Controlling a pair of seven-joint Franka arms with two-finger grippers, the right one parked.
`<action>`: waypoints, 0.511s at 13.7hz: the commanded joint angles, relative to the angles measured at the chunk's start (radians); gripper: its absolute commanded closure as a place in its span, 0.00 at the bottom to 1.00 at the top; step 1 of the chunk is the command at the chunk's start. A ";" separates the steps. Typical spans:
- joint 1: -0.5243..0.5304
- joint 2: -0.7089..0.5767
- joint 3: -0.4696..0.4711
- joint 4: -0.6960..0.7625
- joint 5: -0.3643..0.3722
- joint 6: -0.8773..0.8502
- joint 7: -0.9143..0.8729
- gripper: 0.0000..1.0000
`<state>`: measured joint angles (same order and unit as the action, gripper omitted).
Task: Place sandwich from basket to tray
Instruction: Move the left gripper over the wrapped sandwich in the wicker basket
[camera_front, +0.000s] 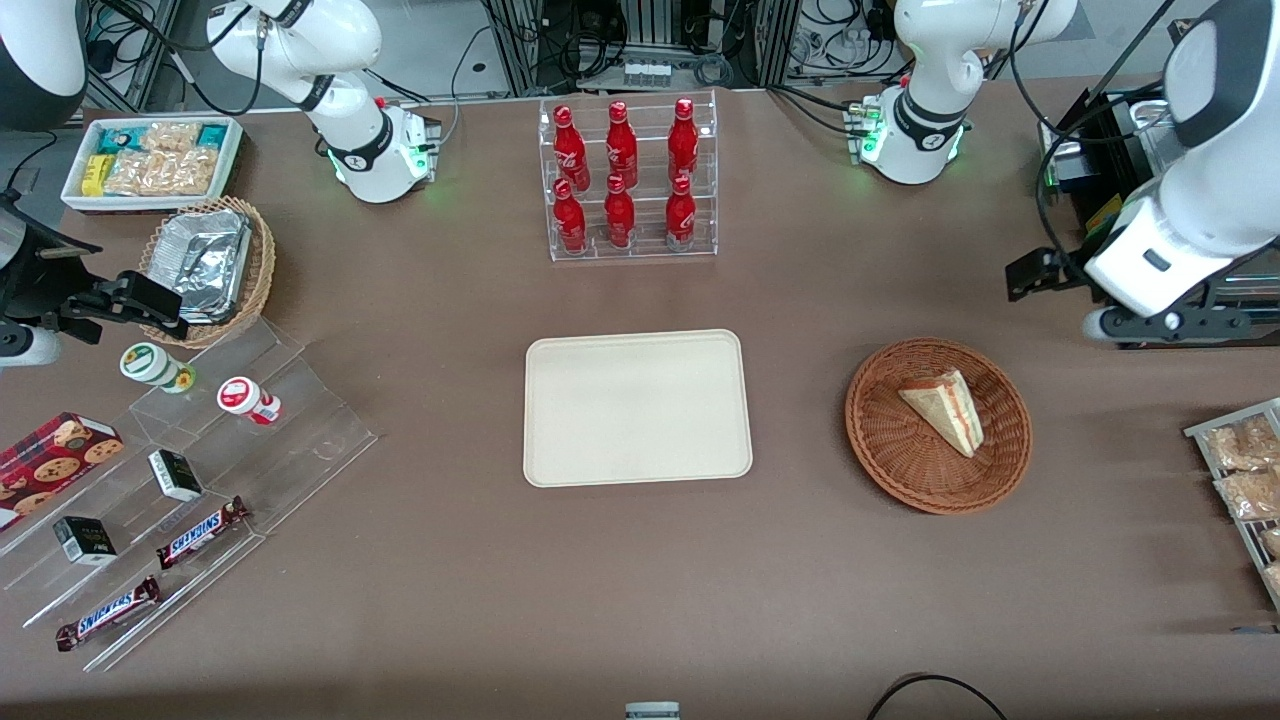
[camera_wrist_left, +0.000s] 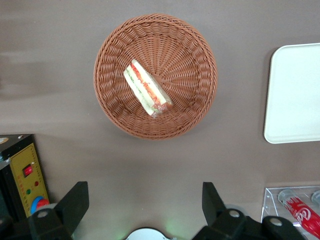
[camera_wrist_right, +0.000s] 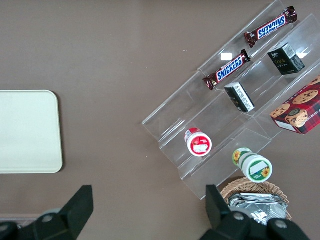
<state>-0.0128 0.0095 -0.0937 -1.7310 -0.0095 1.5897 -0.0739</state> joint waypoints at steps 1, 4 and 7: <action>-0.003 -0.011 0.003 -0.123 0.016 0.136 0.014 0.00; 0.004 0.010 0.003 -0.226 0.016 0.269 0.014 0.00; 0.005 0.036 0.006 -0.317 0.016 0.424 0.011 0.00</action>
<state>-0.0106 0.0450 -0.0900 -1.9926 -0.0086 1.9329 -0.0739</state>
